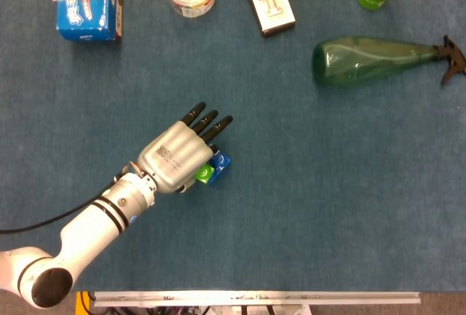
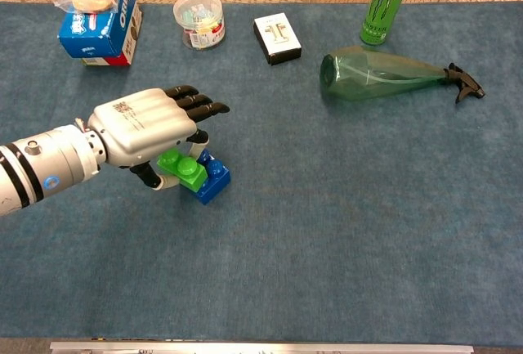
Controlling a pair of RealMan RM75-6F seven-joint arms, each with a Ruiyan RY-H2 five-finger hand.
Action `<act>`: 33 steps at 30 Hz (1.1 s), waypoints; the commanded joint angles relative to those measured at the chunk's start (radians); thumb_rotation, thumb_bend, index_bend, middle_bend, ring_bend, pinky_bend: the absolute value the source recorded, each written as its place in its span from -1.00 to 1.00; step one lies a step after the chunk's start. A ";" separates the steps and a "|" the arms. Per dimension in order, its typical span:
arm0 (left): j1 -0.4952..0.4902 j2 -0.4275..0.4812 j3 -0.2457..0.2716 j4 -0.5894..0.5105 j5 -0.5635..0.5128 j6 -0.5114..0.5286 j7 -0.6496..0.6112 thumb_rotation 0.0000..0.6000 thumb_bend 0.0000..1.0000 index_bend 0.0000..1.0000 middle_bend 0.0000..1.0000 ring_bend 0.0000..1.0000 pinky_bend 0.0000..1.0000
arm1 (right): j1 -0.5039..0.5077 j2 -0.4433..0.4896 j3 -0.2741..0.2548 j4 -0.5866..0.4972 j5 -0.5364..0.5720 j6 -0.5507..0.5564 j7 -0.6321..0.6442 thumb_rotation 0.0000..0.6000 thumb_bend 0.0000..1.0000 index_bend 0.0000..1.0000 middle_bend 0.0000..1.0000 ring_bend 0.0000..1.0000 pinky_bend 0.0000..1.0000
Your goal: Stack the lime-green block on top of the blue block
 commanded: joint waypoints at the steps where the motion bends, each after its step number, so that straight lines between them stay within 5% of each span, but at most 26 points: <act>1: -0.016 -0.003 -0.001 -0.004 -0.029 0.007 0.005 1.00 -0.41 0.05 -1.00 -1.00 -0.97 | 0.000 0.000 0.000 0.000 -0.001 0.000 0.001 1.00 0.05 -0.02 -0.26 -0.37 -0.03; 33: -0.082 -0.028 0.051 0.004 -0.077 0.047 -0.009 1.00 -0.41 0.05 -1.00 -1.00 -0.97 | 0.002 0.003 -0.001 -0.005 -0.002 -0.006 -0.002 1.00 0.05 -0.02 -0.26 -0.37 -0.03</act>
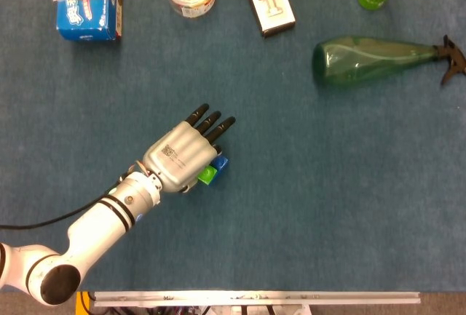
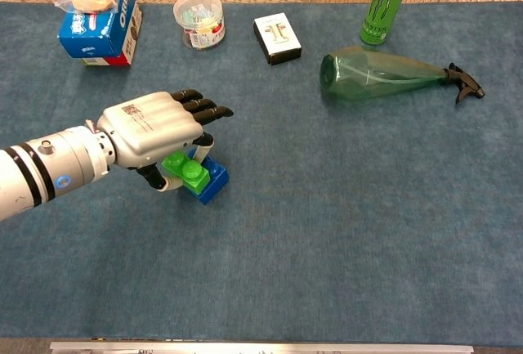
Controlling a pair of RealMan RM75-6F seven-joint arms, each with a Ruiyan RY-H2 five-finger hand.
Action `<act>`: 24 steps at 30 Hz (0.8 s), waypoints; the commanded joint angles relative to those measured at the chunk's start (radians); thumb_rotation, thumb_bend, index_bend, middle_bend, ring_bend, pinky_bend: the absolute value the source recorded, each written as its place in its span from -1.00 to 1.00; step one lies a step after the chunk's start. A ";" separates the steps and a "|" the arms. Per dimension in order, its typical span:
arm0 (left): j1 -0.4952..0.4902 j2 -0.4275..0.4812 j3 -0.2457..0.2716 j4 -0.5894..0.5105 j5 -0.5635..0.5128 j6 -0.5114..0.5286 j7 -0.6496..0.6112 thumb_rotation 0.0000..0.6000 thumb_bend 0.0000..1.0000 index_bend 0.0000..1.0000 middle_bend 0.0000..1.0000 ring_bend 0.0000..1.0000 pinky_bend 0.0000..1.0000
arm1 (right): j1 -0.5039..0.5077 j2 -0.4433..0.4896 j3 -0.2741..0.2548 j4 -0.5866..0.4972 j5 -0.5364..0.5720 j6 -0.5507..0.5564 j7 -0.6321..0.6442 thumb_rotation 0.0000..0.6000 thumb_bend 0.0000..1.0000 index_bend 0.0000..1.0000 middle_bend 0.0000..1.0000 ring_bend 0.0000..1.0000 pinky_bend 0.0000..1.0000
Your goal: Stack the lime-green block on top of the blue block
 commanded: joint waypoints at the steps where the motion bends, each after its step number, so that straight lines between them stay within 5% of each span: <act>1: -0.004 -0.002 0.002 0.002 -0.005 0.003 0.001 1.00 -0.41 0.05 -1.00 -1.00 -0.97 | 0.000 0.000 0.000 0.001 0.000 0.001 0.002 1.00 0.05 -0.02 -0.26 -0.37 -0.03; 24: -0.026 -0.027 0.020 0.041 -0.024 0.001 -0.036 1.00 -0.41 0.05 -1.00 -1.00 -0.97 | -0.001 0.001 0.000 0.002 0.000 0.001 0.005 1.00 0.05 -0.02 -0.26 -0.37 -0.03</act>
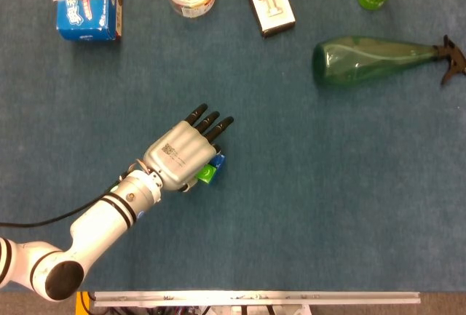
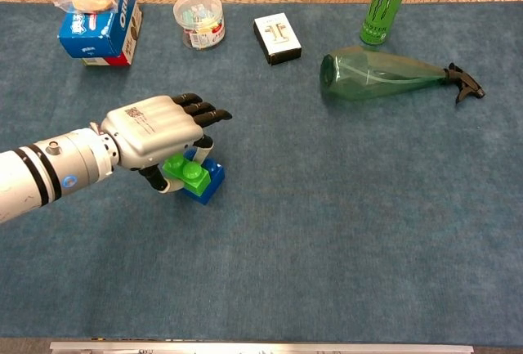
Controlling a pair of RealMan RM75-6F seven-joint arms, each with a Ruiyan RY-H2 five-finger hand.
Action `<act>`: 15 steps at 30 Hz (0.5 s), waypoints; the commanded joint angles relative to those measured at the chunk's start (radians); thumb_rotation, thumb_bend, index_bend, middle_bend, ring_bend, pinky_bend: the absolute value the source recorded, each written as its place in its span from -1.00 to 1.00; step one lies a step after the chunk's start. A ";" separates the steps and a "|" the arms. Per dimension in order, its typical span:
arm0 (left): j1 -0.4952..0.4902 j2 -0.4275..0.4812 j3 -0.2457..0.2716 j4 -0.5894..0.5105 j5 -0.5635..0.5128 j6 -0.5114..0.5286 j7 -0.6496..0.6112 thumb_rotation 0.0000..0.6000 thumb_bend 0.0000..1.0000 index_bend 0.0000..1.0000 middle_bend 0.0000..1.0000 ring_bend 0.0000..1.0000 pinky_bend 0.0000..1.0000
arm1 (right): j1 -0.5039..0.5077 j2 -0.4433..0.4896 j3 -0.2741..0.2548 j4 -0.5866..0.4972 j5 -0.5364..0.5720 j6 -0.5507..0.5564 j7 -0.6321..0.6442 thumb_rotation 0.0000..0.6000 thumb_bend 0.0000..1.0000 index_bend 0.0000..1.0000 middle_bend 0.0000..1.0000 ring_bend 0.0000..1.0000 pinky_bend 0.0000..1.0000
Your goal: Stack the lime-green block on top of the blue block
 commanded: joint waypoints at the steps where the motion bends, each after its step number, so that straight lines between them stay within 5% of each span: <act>1: -0.002 -0.003 0.000 0.003 -0.003 0.001 -0.001 1.00 -0.41 0.05 -1.00 -1.00 -0.97 | 0.000 0.000 0.000 0.000 0.000 0.000 0.001 1.00 0.05 -0.02 -0.26 -0.37 -0.03; 6: -0.005 -0.003 0.001 -0.001 -0.001 0.006 -0.007 1.00 -0.41 -0.02 -1.00 -1.00 -0.97 | 0.000 0.001 0.000 0.000 0.001 -0.002 0.001 1.00 0.05 -0.02 -0.26 -0.37 -0.03; 15: -0.006 0.004 0.010 -0.011 -0.008 0.017 -0.003 1.00 -0.41 -0.50 -1.00 -1.00 -0.97 | 0.000 0.001 -0.001 -0.001 -0.001 0.001 0.001 1.00 0.05 -0.02 -0.26 -0.37 -0.03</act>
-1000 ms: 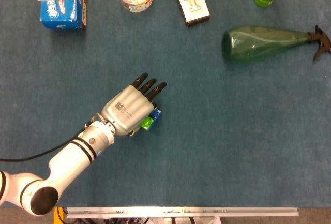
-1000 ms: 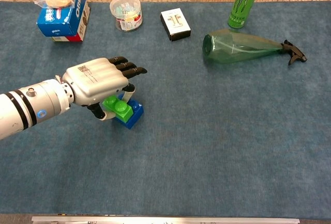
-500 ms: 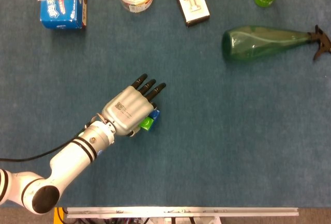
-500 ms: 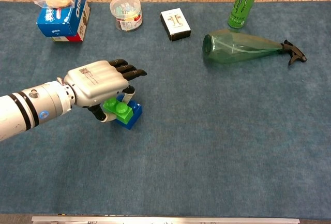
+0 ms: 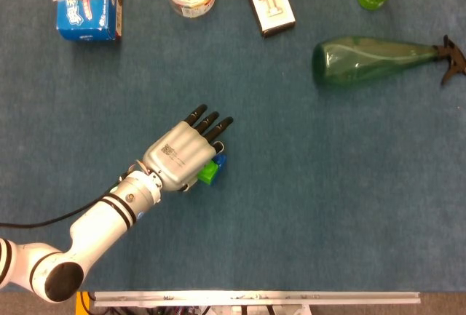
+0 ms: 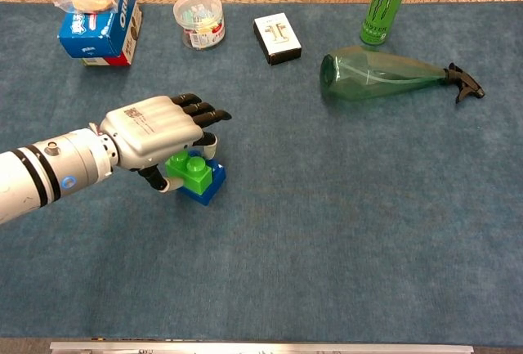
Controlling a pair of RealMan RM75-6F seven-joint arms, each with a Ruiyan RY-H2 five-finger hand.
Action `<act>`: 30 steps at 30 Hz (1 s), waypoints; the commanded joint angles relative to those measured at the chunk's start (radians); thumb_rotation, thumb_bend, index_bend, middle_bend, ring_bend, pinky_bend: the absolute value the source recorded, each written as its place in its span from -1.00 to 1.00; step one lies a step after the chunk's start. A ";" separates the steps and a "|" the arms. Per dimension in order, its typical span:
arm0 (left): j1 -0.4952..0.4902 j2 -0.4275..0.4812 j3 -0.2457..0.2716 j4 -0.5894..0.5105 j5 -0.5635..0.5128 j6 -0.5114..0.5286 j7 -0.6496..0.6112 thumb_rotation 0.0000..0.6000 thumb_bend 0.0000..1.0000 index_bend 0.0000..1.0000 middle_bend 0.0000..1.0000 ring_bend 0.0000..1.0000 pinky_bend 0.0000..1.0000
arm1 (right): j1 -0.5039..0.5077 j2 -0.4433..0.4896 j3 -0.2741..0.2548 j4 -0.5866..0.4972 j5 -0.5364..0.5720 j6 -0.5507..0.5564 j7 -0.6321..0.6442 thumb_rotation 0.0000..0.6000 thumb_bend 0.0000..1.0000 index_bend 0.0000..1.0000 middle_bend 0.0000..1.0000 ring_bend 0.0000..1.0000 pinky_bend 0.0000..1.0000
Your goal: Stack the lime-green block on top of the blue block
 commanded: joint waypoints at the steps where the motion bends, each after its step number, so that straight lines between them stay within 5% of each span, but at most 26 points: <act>1: 0.000 0.003 0.002 -0.002 -0.003 0.003 0.001 1.00 -0.41 -0.53 -1.00 -1.00 -0.97 | 0.000 0.000 0.000 0.000 0.000 -0.001 -0.001 1.00 0.05 -0.02 -0.26 -0.37 -0.03; 12: 0.009 0.019 0.012 -0.019 0.010 0.025 -0.008 1.00 -0.41 -0.61 -1.00 -1.00 -0.97 | 0.001 0.000 0.000 -0.001 0.001 -0.002 -0.003 1.00 0.05 -0.02 -0.26 -0.37 -0.03; 30: 0.010 0.036 0.008 -0.034 0.016 0.031 -0.009 1.00 -0.41 -0.22 -1.00 -1.00 -0.97 | 0.005 0.000 -0.001 -0.005 0.002 -0.010 -0.014 1.00 0.05 -0.02 -0.26 -0.37 -0.03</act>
